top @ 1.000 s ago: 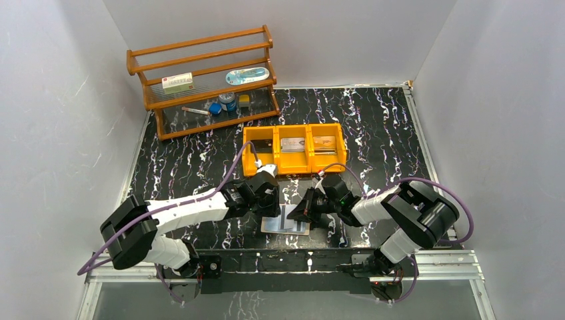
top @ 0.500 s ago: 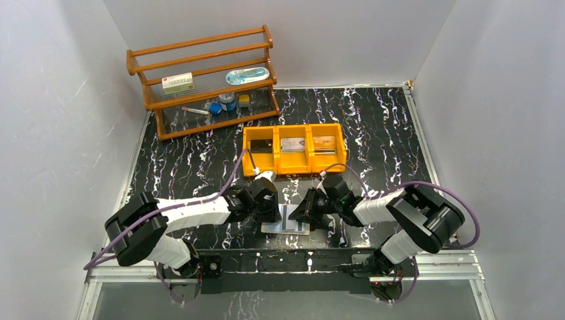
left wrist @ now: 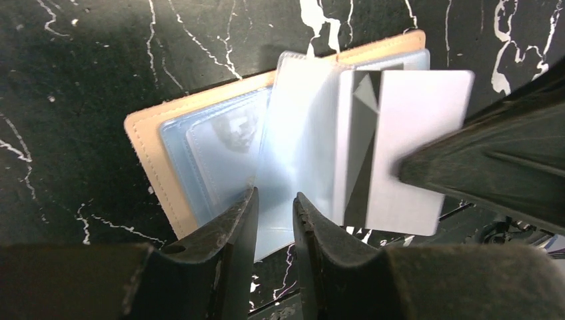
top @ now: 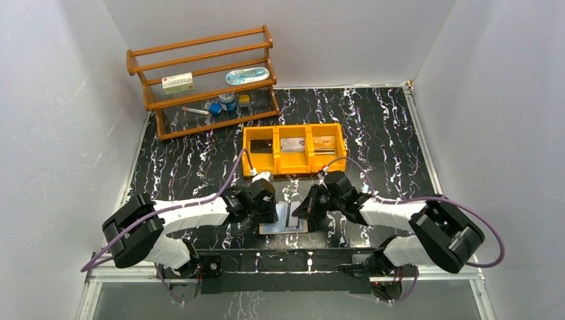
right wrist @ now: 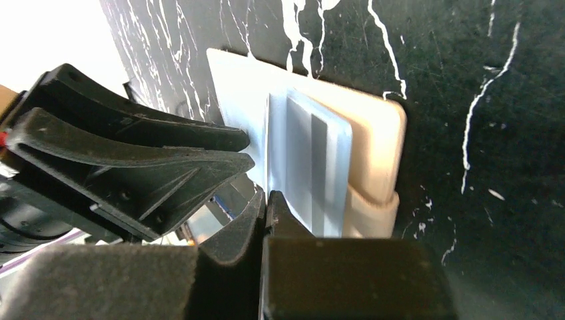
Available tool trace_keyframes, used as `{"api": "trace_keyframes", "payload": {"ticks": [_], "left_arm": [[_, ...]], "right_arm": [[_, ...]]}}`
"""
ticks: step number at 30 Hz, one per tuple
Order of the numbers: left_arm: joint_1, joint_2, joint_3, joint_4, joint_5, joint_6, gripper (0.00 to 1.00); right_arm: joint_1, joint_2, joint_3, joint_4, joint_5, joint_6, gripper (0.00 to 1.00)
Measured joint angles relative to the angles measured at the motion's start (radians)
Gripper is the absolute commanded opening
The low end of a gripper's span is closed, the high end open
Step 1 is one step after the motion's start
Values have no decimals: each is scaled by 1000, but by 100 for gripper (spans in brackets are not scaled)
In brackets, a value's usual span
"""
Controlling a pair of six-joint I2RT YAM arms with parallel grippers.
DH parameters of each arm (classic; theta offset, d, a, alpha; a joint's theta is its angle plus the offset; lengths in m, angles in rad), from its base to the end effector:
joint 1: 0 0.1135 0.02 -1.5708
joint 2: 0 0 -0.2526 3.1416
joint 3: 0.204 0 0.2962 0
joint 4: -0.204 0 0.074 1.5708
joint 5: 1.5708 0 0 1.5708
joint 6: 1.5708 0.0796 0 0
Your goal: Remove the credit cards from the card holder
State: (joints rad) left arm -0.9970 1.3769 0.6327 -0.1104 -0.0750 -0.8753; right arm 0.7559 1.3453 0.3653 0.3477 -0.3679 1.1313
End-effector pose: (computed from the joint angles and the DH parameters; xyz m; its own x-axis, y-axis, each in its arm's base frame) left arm 0.1820 -0.2706 0.0933 -0.8848 -0.0414 -0.4641 0.2052 0.8597 -0.4678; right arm 0.1947 0.2229 0.0646 -0.9532 0.2619 -0.1509 0.0270 0.5711 0.8205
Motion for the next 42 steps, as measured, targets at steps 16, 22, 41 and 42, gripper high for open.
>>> {"api": "trace_keyframes", "payload": {"ticks": [16,22,41,42], "left_arm": [[0,-68,42,-184,-83,37,39],[0,-115,76,-237,-115,66,49],[410,-323,311,-562,-190,338,98],[447,-327,311,-570,-186,353,98]], "right_arm": [[1,-130,97,-241,111,-106,1],[1,-107,98,-241,99,-120,0],[0,-188,385,-415,391,-504,0],[-1,-182,393,-417,397,-522,0]]}}
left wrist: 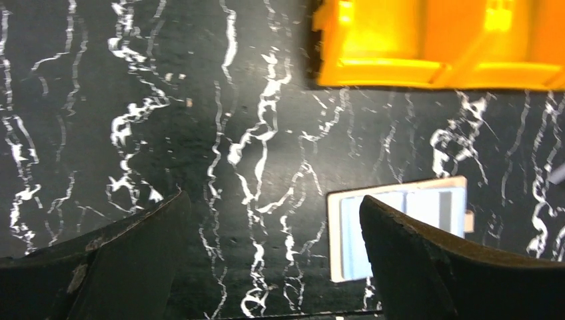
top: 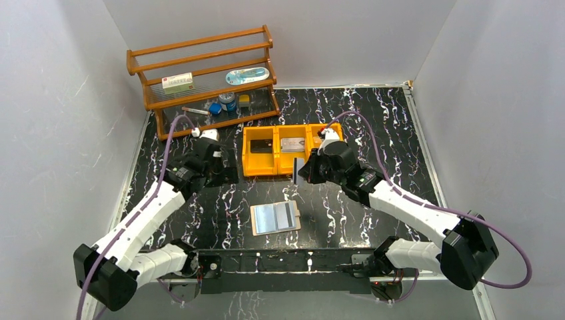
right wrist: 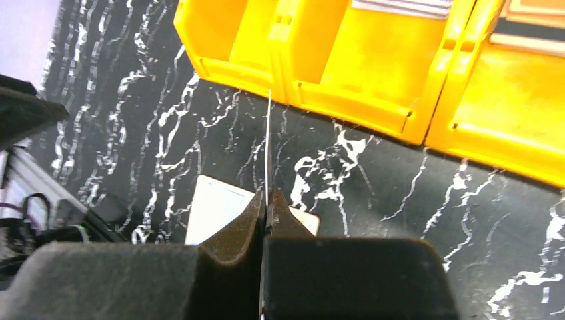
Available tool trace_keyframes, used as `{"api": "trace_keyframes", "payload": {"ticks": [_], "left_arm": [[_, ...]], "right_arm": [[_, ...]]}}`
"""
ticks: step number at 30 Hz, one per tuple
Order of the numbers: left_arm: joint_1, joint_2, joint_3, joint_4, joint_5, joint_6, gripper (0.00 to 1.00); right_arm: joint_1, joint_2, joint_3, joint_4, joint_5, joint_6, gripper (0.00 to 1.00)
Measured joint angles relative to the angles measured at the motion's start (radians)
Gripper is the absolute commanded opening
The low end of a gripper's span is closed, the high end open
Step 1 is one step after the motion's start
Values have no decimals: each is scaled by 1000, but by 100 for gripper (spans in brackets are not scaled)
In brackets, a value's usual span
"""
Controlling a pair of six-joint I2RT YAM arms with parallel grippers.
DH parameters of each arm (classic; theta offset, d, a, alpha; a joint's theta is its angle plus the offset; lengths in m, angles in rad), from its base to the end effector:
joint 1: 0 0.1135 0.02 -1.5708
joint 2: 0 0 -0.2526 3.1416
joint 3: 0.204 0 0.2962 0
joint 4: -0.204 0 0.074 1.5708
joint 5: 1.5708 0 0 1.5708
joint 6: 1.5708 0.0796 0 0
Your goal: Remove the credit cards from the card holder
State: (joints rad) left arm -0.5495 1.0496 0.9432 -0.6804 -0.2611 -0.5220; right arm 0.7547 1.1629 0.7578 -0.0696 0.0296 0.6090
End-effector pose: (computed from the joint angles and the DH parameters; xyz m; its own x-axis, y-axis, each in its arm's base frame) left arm 0.2628 -0.1368 0.2546 -0.6975 -0.1377 -0.7032 0.0015 0.9811 -0.1936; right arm 0.2541 0.2357 0.2160 -0.6539 0.1700 -0.7373 -0.3555 0.7912 0.4977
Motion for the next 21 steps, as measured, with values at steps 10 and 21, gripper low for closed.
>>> {"api": "trace_keyframes", "payload": {"ticks": [10,21], "left_arm": [[92,-68,-187,93,37,19,98],[92,-195,-211,98,-87,-18,98]], "right_arm": [[-1,51,69,-4,101,-264,1],[-38,268,255,11,99,-563,0]]}}
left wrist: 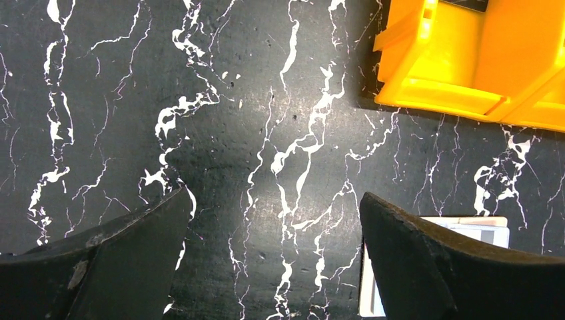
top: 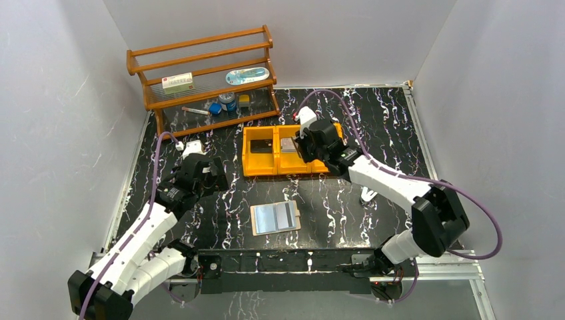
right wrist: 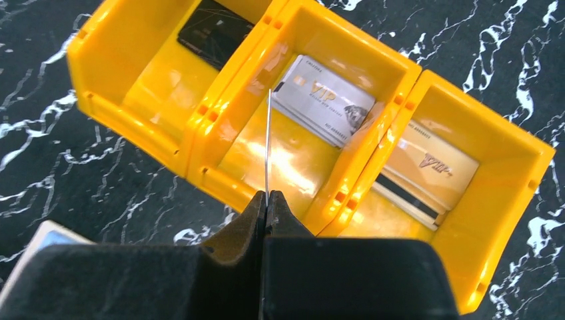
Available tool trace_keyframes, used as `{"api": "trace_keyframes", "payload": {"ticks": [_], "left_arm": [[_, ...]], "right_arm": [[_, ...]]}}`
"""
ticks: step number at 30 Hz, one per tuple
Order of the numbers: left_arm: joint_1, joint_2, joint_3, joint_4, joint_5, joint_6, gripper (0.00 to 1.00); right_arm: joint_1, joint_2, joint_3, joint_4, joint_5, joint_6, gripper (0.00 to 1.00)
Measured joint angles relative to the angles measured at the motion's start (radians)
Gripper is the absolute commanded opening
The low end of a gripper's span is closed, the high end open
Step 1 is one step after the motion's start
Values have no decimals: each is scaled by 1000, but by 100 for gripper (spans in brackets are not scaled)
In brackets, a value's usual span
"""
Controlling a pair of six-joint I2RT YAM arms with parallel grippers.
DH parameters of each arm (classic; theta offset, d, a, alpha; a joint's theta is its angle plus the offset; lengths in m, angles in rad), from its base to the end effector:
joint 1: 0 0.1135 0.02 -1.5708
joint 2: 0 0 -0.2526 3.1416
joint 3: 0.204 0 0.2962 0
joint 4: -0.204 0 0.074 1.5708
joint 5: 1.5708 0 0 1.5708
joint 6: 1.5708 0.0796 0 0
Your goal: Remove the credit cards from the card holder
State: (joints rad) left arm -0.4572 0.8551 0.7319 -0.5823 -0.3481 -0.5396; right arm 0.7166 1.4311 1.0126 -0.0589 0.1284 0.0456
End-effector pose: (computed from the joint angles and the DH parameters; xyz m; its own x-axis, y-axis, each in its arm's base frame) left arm 0.2478 -0.0916 0.2315 -0.5926 -0.2467 -0.7668 -0.1428 0.9690 -0.2014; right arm 0.3159 0.2617 0.2303 -0.3719 -0.2640 -0.8900 -0.5493 0.8354 -0.0183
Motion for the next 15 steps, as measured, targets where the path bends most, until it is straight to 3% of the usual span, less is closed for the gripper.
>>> {"api": "trace_keyframes", "payload": {"ticks": [15], "left_arm": [[0,19,0,-2,-16,1,98]], "right_arm": [[-29,203,132,10,56,-287,0]]}}
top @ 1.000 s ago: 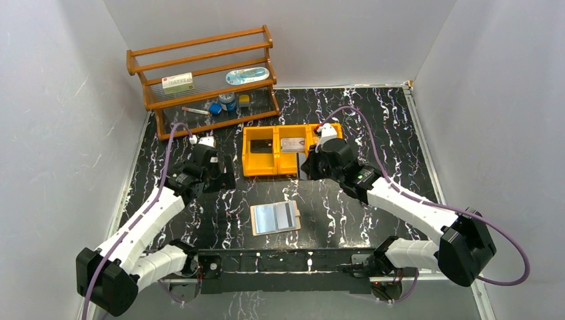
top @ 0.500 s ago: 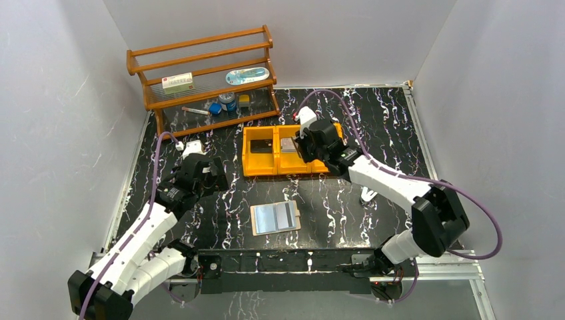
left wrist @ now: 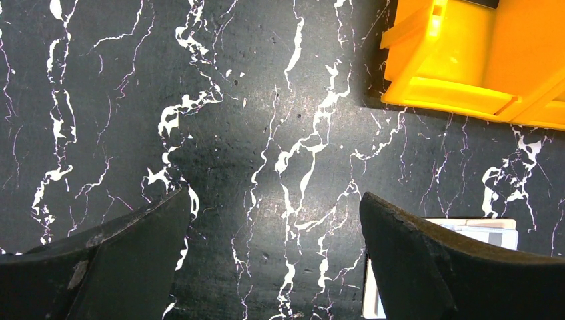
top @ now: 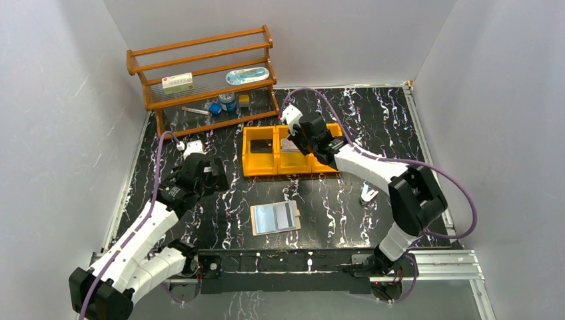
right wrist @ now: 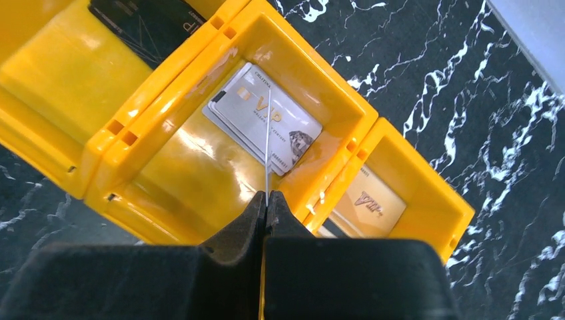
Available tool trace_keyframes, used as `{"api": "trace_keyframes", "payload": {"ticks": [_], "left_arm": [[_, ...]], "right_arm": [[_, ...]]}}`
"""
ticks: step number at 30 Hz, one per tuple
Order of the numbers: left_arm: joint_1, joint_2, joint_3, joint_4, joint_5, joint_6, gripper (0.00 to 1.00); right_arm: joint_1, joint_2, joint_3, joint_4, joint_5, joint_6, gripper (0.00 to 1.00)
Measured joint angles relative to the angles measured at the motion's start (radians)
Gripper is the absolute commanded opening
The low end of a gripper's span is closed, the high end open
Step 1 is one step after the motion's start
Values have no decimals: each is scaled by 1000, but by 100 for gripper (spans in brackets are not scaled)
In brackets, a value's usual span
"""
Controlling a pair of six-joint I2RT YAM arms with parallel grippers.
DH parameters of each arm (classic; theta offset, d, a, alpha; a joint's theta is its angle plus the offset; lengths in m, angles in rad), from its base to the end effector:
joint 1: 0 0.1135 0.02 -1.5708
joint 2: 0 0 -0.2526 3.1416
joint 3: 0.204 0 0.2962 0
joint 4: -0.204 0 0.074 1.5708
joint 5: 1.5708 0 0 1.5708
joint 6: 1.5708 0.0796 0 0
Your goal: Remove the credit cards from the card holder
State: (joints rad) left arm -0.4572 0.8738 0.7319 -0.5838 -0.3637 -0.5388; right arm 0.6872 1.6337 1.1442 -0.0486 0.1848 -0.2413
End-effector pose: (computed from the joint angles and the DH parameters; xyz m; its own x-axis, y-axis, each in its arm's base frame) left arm 0.2498 -0.0913 0.2271 -0.6003 -0.2391 -0.7632 -0.1564 0.9709 -0.1812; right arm 0.3578 0.2747 0.2042 -0.2648 -0.5212 -0.8113 -0.5817 0.7574 -0.2966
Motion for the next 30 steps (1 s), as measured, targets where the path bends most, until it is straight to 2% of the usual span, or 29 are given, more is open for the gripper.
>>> {"api": "trace_keyframes", "payload": {"ticks": [11,18,23,28,30], "left_arm": [[0,10,0,0,0,4,98],[0,10,0,0,-1,4,98],[0,17,0,0,-4,4,98],[0,34,0,0,-3,7,99],[0,36,0,0,-3,8,98]], "right_arm": [[3,180,118,1,-15,-324,0],[18,326,161,47,41,-508,3],[48,363,161,68,99,-586,15],[64,364,161,69,101,-596,41],[66,363,161,74,105,-592,42]]}}
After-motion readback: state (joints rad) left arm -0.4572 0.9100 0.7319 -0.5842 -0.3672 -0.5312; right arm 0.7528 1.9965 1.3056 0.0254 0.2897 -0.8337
